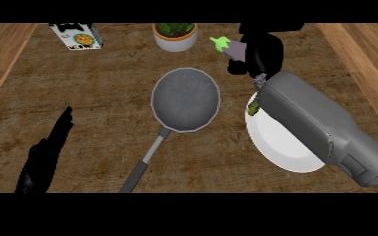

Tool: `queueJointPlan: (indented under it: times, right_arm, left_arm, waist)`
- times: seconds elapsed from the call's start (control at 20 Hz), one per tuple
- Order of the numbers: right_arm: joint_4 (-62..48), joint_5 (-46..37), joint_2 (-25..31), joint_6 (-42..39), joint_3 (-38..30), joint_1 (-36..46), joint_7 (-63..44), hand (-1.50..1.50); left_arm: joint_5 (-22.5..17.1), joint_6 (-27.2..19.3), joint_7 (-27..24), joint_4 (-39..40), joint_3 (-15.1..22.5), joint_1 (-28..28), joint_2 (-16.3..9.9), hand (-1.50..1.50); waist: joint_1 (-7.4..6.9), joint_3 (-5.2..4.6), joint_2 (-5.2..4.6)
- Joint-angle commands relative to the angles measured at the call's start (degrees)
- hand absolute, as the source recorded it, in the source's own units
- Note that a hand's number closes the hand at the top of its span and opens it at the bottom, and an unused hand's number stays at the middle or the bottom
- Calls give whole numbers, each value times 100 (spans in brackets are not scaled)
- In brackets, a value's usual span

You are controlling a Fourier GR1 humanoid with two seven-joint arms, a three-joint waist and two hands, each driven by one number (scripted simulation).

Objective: Pick the eggplant from the plate and place it in the pan

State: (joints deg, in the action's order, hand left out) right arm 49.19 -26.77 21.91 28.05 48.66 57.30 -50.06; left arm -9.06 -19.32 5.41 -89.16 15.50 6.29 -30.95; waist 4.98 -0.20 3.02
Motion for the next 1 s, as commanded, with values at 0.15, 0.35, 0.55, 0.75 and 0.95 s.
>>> queueJointPlan:
  times: [0.15,0.35,0.55,0.75,0.95]
  right_arm:
    - [2006,-578,236,278,-112,-549,-1195,150]
    - [1175,-868,-507,630,-505,-681,-972,150]
    - [383,-672,-1107,622,-979,-530,-331,150]
    - [-937,-366,-1611,471,-1462,-113,415,150]
    - [-2097,-289,-1983,98,-1602,365,781,150]
  left_arm:
    - [-42,278,20,-210,-102,-93,-95,0]
    - [215,270,216,-81,37,-543,164,0]
    - [247,327,253,9,-86,-729,275,0]
    - [398,367,37,-140,-15,-320,273,0]
    - [394,510,-165,271,-64,-749,419,0]
  waist:
    - [-289,16,-211]
    - [-497,20,-303]
    - [-574,21,-330]
    - [-678,22,-349]
    - [-755,18,-402]
